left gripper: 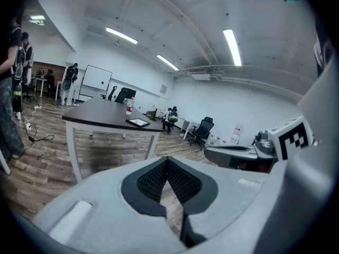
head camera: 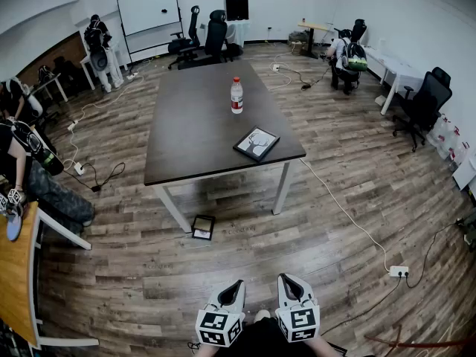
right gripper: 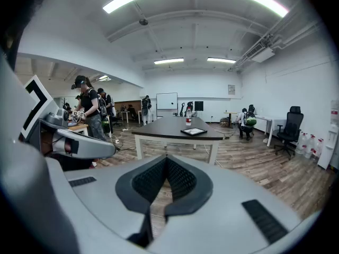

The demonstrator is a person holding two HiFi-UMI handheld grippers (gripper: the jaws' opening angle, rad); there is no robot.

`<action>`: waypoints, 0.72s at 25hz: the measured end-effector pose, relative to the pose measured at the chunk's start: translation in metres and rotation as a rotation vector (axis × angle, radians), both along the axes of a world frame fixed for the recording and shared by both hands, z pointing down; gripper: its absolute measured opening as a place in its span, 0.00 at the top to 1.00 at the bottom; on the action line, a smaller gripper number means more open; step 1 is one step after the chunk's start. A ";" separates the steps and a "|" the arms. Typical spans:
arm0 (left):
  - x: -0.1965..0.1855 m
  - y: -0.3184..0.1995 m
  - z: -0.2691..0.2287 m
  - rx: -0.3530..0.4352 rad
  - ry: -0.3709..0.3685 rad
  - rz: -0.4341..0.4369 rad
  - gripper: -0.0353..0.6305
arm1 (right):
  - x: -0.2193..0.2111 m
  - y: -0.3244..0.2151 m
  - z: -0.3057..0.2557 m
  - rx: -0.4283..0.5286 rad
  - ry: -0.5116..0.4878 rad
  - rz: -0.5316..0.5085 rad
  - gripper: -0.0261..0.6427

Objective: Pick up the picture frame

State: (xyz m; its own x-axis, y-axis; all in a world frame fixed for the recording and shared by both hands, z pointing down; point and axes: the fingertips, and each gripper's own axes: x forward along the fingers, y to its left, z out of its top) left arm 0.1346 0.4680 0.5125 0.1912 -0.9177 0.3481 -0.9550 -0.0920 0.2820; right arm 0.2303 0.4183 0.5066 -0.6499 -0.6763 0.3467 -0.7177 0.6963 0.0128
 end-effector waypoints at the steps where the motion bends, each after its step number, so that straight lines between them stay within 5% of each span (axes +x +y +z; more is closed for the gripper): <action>1: 0.000 0.000 -0.002 0.007 -0.004 0.007 0.93 | -0.004 0.002 -0.001 0.000 -0.007 -0.015 0.95; 18: 0.010 -0.013 -0.006 0.038 -0.033 -0.016 0.93 | -0.001 -0.016 -0.009 0.018 -0.059 -0.044 0.95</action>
State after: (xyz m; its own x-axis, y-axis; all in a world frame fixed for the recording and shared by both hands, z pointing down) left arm 0.1443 0.4549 0.5067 0.1653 -0.9334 0.3184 -0.9651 -0.0866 0.2471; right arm 0.2290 0.4022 0.4972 -0.6985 -0.6522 0.2946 -0.6859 0.7275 -0.0156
